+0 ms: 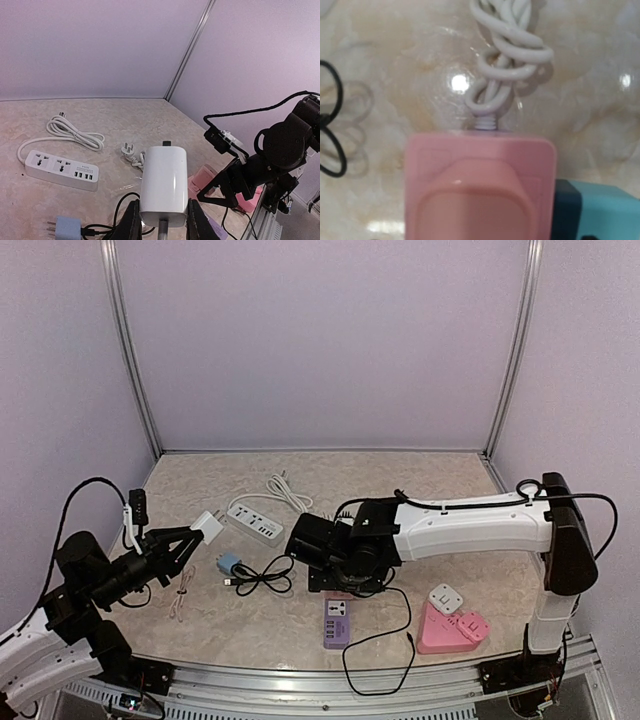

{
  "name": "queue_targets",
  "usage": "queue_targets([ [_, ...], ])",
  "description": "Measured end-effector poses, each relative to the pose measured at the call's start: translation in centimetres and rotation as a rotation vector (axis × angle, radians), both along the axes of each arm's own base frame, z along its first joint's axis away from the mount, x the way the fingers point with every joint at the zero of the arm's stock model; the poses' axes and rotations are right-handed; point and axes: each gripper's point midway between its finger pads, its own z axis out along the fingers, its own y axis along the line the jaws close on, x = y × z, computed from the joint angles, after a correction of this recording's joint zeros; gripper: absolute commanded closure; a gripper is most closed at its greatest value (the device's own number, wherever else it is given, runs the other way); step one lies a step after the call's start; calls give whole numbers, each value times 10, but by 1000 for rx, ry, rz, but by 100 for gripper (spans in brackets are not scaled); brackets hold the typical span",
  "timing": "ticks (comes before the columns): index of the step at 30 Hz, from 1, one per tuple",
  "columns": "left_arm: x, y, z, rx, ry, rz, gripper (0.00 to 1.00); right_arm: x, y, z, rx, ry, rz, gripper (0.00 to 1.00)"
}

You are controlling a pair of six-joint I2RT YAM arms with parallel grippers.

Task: Insert the plug
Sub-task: Adjust the socket at the center of the board.

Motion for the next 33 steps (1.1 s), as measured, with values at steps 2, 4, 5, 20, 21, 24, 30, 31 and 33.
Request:
queue_targets([
  [2,0,0,0,0,1,-1,100,0,-1,-4,-12,3,8,27],
  [4,0,0,0,-1,2,-3,100,1,-4,-8,-19,4,5,27],
  [5,0,-1,0,-1,4,-4,100,2,-5,-9,-22,4,5,26],
  [20,2,-4,-7,11,18,-13,100,9,-4,-14,-74,-45,163,53],
  [21,2,-6,-8,12,18,-21,100,9,-5,-13,-71,-49,176,54],
  [24,1,-12,-16,23,34,-54,100,11,-7,-13,-71,-49,214,54],
  [30,-9,-42,-45,118,84,-172,100,14,-10,-13,-74,-63,271,26],
  [31,-11,-47,-51,146,93,-192,100,14,-10,-12,-78,-63,288,21],
  [33,-16,-58,-62,199,103,-237,100,15,-9,-13,-78,-60,307,12],
])
